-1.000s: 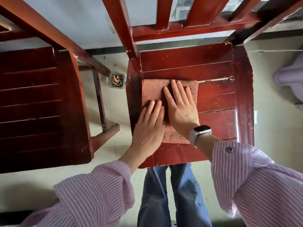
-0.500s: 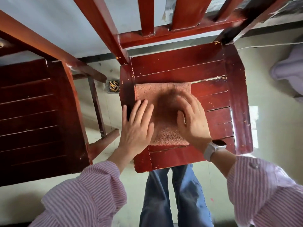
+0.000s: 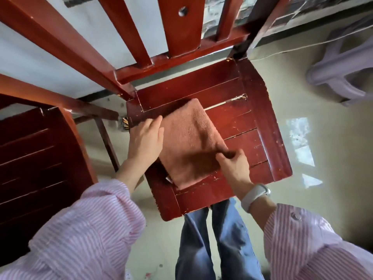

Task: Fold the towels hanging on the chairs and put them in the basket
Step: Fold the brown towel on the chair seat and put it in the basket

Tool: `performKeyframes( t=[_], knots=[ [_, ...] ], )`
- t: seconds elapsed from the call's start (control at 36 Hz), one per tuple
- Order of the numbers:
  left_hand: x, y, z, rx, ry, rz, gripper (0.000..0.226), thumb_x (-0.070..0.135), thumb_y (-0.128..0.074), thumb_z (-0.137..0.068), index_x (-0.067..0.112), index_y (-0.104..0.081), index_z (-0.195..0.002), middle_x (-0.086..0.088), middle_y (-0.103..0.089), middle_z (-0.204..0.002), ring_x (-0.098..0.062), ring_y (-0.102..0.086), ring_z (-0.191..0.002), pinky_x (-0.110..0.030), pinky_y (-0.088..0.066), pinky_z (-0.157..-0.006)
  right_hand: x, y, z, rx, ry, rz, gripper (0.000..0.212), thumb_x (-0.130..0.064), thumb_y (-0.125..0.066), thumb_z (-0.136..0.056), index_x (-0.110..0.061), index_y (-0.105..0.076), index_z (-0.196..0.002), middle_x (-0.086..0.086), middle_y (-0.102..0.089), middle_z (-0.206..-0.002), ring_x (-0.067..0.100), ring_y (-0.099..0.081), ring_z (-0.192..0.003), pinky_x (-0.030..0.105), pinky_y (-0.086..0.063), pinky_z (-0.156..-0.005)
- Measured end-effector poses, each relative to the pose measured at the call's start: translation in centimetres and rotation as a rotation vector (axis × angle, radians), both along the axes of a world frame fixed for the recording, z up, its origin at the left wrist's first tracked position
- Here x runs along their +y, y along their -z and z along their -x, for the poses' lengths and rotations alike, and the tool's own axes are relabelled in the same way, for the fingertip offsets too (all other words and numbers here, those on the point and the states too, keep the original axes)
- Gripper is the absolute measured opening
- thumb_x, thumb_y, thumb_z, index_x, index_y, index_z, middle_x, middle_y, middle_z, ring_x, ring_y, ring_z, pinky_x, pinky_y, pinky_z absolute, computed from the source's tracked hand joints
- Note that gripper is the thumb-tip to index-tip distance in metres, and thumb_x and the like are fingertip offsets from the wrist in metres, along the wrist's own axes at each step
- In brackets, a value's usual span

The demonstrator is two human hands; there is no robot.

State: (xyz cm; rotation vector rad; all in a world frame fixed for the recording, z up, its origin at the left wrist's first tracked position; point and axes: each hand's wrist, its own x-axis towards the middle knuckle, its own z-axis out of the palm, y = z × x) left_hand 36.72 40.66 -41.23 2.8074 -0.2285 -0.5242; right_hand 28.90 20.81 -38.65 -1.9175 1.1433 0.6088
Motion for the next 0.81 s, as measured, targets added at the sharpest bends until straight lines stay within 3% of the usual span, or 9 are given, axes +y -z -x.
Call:
performKeyframes(
  t=[0.11,0.22,0.31,0.39,0.44,0.53,0.69,0.81],
  knots=[
    [-0.8,-0.6,2.0,0.087,-0.251,0.114,0.032,0.02,-0.051,-0.091,0.007,-0.057,-0.12,-0.015,-0.06,-0.112,-0.035,-0.059,-0.1,-0.041,-0.044,-0.087,-3.2,-0.8,-4.5,-0.368,0.17,0.066,0.026,-0.007,-0.055,-0.082,-0.009,-0.049,-0.107,-0.014,-0.047,-0.084,0.004,-0.049,-0.078,0.021,-0.039,-0.078],
    [-2.3,-0.6,2.3,0.116,-0.447,0.283,0.031,0.02,-0.052,-0.091,0.007,-0.058,-0.119,-0.013,-0.059,-0.115,-0.024,-0.059,-0.098,-0.028,-0.041,-0.085,-5.0,1.1,-5.7,-0.314,0.265,0.076,0.045,-0.015,-0.055,-0.084,-0.006,-0.042,-0.126,0.004,-0.052,-0.117,0.016,-0.051,-0.105,0.028,-0.041,-0.095],
    [-3.6,-0.8,0.9,0.207,-0.529,0.35,0.037,0.025,-0.048,-0.094,0.007,-0.052,-0.126,-0.012,-0.058,-0.124,-0.022,-0.056,-0.109,-0.024,-0.037,-0.088,-5.2,2.5,-4.2,-0.158,0.184,0.067,0.025,-0.026,-0.056,-0.083,-0.013,-0.05,-0.104,0.004,-0.056,-0.097,0.02,-0.054,-0.089,0.031,-0.045,-0.08],
    [-4.3,-0.6,-0.4,0.296,-0.559,0.348,0.041,0.03,-0.047,-0.094,0.006,-0.052,-0.127,-0.013,-0.059,-0.124,-0.025,-0.054,-0.115,-0.032,-0.04,-0.097,-4.8,3.0,-3.0,-0.069,0.175,0.056,0.021,-0.028,-0.054,-0.085,-0.012,-0.056,-0.098,0.005,-0.055,-0.086,0.019,-0.052,-0.08,0.031,-0.045,-0.072],
    [-4.6,-0.5,-1.1,0.334,-0.598,0.335,0.04,0.031,-0.049,-0.093,0.006,-0.054,-0.124,-0.012,-0.06,-0.122,-0.026,-0.054,-0.112,-0.032,-0.042,-0.094,-4.6,3.2,-2.7,-0.039,0.198,0.026,0.021,-0.028,-0.054,-0.085,-0.009,-0.055,-0.078,0.006,-0.051,-0.07,0.019,-0.048,-0.067,0.028,-0.037,-0.063],
    [-4.6,-0.3,-1.8,0.399,-0.656,0.367,0.038,0.032,-0.052,-0.091,0.006,-0.057,-0.119,-0.009,-0.061,-0.117,-0.019,-0.056,-0.101,-0.026,-0.04,-0.082,-4.3,3.0,-2.9,-0.006,0.294,-0.07,0.032,-0.021,-0.056,-0.084,-0.012,-0.048,-0.054,0.002,-0.045,-0.056,0.018,-0.043,-0.056,0.028,-0.035,-0.062],
    [-4.9,-1.0,-1.9,0.554,-0.712,0.521,0.034,0.027,-0.05,-0.094,0.01,-0.056,-0.122,0.0,-0.059,-0.111,-0.01,-0.053,-0.093,-0.023,-0.037,-0.081,-4.2,2.8,-3.2,0.018,0.368,-0.161,0.031,-0.018,-0.06,-0.082,-0.013,-0.045,-0.055,0.003,-0.046,-0.062,0.018,-0.045,-0.061,0.029,-0.037,-0.059],
    [-5.0,-1.9,-1.4,0.571,-0.727,0.605,0.025,0.025,-0.047,-0.095,0.015,-0.056,-0.117,0.005,-0.059,-0.102,-0.005,-0.054,-0.085,-0.021,-0.041,-0.073,-4.0,2.2,-2.9,-0.073,0.288,-0.159,0.032,-0.019,-0.061,-0.082,-0.017,-0.044,-0.054,0.004,-0.044,-0.059,0.017,-0.042,-0.059,0.028,-0.033,-0.055]
  ],
)
